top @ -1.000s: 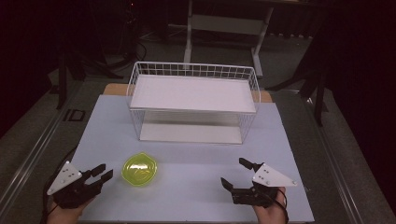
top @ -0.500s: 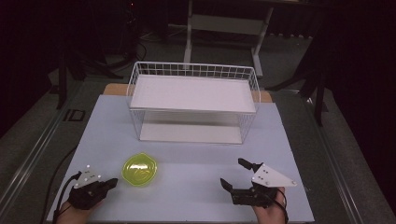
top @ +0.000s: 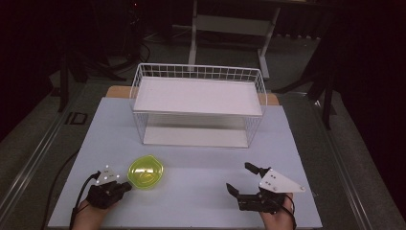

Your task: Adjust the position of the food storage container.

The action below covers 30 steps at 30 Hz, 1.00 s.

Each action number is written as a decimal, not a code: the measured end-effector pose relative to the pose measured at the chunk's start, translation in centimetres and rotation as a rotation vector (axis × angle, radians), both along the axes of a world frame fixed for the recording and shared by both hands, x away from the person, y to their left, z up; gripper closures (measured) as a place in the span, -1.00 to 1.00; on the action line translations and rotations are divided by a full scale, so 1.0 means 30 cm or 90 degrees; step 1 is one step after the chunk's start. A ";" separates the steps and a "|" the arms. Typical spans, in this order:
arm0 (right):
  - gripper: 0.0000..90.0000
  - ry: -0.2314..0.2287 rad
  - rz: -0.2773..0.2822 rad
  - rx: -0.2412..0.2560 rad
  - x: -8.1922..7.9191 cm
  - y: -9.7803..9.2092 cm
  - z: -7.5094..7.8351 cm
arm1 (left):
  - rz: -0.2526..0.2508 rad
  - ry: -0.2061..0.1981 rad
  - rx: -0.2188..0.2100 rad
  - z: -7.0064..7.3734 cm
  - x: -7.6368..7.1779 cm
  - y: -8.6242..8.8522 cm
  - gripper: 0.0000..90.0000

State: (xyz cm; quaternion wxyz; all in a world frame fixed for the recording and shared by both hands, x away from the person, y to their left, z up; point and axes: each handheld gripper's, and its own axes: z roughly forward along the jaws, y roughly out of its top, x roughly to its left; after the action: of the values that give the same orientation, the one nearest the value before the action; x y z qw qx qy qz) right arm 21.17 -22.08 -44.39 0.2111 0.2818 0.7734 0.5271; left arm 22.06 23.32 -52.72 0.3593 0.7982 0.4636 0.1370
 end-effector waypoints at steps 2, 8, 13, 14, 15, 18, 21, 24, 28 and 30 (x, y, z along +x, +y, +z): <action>-0.70 0.000 0.000 0.000 0.000 0.000 0.000 | 0.007 -0.004 -0.004 -0.002 0.021 -0.004 1.00; -0.70 -0.002 -0.001 0.000 -0.002 -0.002 0.003 | 0.001 -0.010 -0.002 0.000 0.076 -0.041 1.00; -0.70 0.001 0.001 -0.002 -0.002 0.001 0.000 | -0.012 -0.015 -0.013 0.000 0.111 -0.071 1.00; -0.70 0.001 0.001 -0.005 -0.002 0.001 0.000 | -0.011 -0.012 -0.013 -0.002 0.118 -0.071 1.00; -0.70 0.000 0.002 -0.006 -0.002 0.002 -0.001 | -0.003 -0.009 -0.016 -0.002 0.123 -0.071 1.00; -0.70 0.000 0.002 -0.005 -0.003 0.002 -0.001 | 0.017 -0.009 -0.019 0.001 0.129 -0.061 1.00; -0.70 0.002 0.002 -0.003 -0.001 0.001 -0.002 | 0.019 -0.014 -0.013 0.002 0.131 -0.066 1.00; -0.70 0.005 0.004 -0.006 0.000 0.003 -0.005 | 0.017 -0.014 -0.011 -0.001 0.136 -0.078 1.00; -0.70 0.002 0.005 -0.007 -0.003 0.005 -0.004 | 0.008 -0.013 -0.011 -0.009 0.153 -0.106 1.00; -0.70 0.003 0.005 -0.006 -0.003 0.005 -0.004 | 0.006 -0.014 -0.014 -0.008 0.160 -0.126 1.00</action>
State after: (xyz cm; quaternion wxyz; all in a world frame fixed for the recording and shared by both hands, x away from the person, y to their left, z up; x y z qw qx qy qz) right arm 21.09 -21.93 -44.49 0.2087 0.2786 0.7777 0.5235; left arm 26.87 19.54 -52.97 0.3724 0.7904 0.4652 0.1422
